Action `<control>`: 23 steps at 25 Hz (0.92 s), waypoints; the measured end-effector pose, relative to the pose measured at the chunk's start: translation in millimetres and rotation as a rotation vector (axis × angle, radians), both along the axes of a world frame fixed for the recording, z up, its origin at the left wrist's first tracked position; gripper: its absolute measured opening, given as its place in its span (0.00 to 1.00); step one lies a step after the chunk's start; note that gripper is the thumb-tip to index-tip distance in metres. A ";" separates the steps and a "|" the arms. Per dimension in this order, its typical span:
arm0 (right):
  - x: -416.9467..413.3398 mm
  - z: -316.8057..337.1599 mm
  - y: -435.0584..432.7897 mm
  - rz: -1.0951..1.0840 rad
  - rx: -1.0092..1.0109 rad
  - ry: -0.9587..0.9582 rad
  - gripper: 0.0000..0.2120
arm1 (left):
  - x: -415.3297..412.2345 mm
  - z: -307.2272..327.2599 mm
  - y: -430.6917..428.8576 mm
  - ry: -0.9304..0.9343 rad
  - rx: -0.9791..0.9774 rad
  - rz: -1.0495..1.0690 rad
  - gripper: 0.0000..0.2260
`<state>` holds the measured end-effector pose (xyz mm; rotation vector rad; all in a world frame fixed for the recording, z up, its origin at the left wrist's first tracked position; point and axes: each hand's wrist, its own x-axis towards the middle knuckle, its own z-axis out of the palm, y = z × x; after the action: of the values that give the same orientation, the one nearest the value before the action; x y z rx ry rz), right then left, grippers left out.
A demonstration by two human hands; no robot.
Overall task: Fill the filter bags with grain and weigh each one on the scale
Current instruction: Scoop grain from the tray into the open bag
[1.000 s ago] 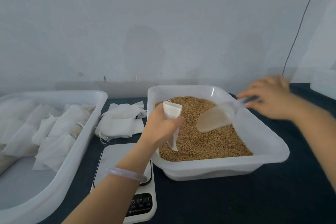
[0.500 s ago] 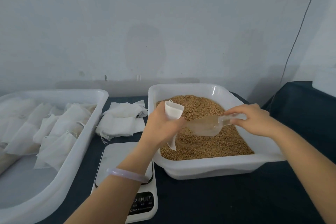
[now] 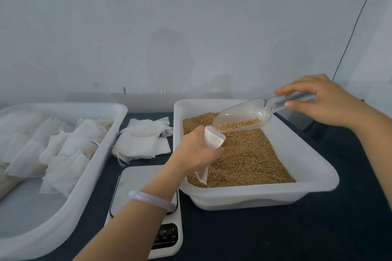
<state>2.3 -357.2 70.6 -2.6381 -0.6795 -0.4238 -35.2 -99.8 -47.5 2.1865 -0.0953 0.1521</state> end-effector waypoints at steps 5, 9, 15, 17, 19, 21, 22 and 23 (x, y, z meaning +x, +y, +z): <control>-10.8 9.5 16.7 0.020 -0.142 -0.237 0.15 | -0.7 0.8 -1.1 0.002 -0.023 -0.008 0.20; -14.3 9.6 22.9 0.031 -0.152 -0.322 0.15 | -0.7 0.2 -1.3 -0.009 0.010 0.002 0.17; -16.1 9.3 25.5 0.039 -0.157 -0.356 0.15 | -1.4 0.3 -0.8 -0.014 -0.030 -0.001 0.16; -16.5 8.9 25.3 0.043 -0.147 -0.351 0.15 | -1.9 0.1 -0.5 -0.021 -0.045 -0.004 0.15; -16.2 7.9 25.5 0.035 -0.136 -0.349 0.15 | -2.2 0.4 0.2 -0.026 -0.073 -0.002 0.14; -15.6 6.6 26.4 0.033 -0.123 -0.338 0.15 | -2.6 1.4 1.0 -0.031 -0.108 0.005 0.13; -15.4 6.0 26.7 0.040 -0.117 -0.326 0.15 | -2.8 1.8 1.1 -0.037 -0.115 0.004 0.13; -14.9 5.3 26.8 0.050 -0.110 -0.314 0.16 | -3.0 2.2 1.2 -0.044 -0.116 0.002 0.12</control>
<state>-12.6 -330.4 75.9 -2.6765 -0.8846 -0.8185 -38.2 -98.6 -45.3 2.0676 -0.1063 0.2024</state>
